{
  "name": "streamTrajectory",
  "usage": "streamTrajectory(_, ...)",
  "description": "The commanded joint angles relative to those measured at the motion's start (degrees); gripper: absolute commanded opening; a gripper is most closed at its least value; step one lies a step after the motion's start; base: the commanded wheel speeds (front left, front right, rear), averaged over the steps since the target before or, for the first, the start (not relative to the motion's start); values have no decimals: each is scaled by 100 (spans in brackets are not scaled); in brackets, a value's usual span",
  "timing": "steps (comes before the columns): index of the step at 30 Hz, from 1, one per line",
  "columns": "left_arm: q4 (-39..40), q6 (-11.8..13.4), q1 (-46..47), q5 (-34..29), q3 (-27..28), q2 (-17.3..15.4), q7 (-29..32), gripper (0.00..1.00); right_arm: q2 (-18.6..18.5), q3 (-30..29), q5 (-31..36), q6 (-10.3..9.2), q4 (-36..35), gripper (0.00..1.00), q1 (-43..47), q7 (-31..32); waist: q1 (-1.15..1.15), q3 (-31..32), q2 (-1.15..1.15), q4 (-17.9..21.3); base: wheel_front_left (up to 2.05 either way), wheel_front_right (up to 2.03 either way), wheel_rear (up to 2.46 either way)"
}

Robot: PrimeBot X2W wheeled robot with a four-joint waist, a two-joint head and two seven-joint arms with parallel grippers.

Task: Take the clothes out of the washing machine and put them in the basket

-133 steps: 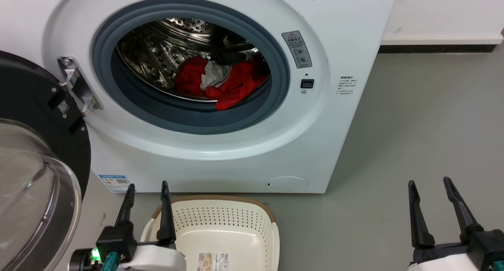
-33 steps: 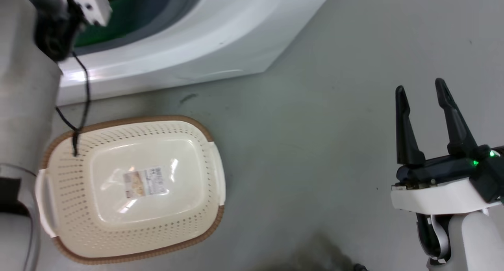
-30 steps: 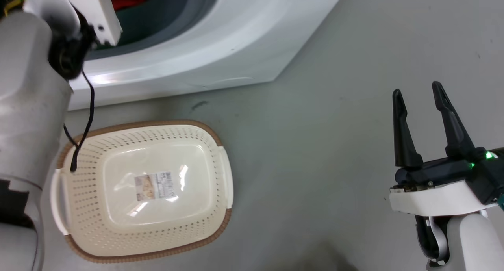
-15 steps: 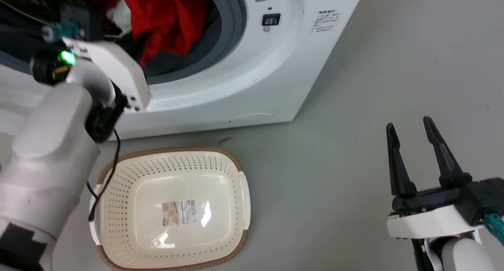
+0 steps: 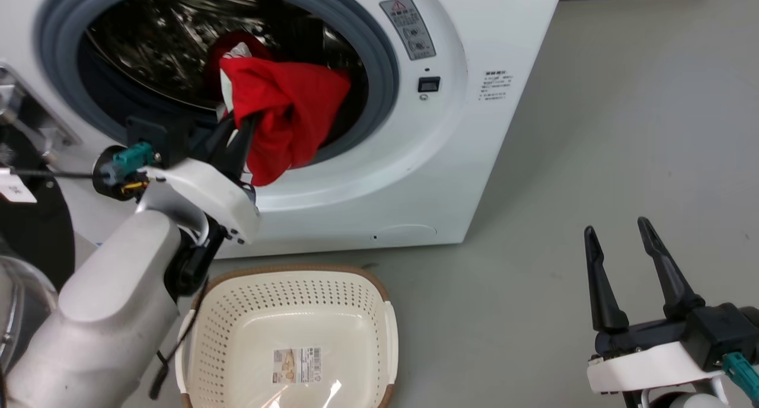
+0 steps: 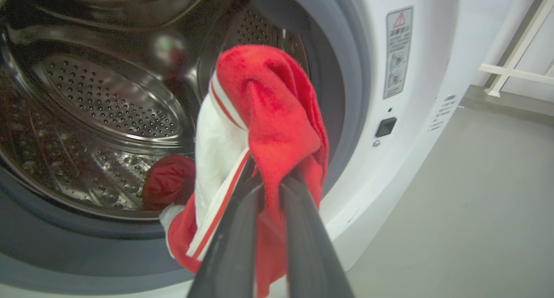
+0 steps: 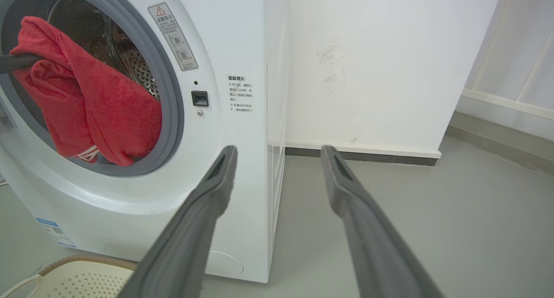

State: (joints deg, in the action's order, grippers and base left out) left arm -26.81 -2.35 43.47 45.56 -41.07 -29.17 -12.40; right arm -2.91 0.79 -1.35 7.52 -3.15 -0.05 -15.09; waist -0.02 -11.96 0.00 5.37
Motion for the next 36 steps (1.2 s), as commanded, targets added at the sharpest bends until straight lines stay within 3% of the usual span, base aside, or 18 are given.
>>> streamTrajectory(1, 190, 84, -130, -27, 36, -33, -60, 0, 5, -8, 38, -6, 8, 100, 77, -12, 2, 170, 0, -119, 0, 0, 0)
streamTrajectory(17, 2841, 1248, -1062, -377, 557, -581, -245, 0, 5, -13, 49, -6, 37, 100, 438, -12, 2, 637, 0, -332, 0, 0, 0)
streamTrajectory(31, 4011, 1752, -1645, -489, 665, -979, -148, 0, 6, -34, -19, -6, 65, 100, 578, -12, 2, 793, 0, -440, 0, 0, 0)
streamTrajectory(36, 4155, 1806, -1968, -445, 517, -1067, -43, 0, 6, -28, 12, -6, 52, 100, 579, -12, 2, 740, 0, -460, 0, 0, 0)
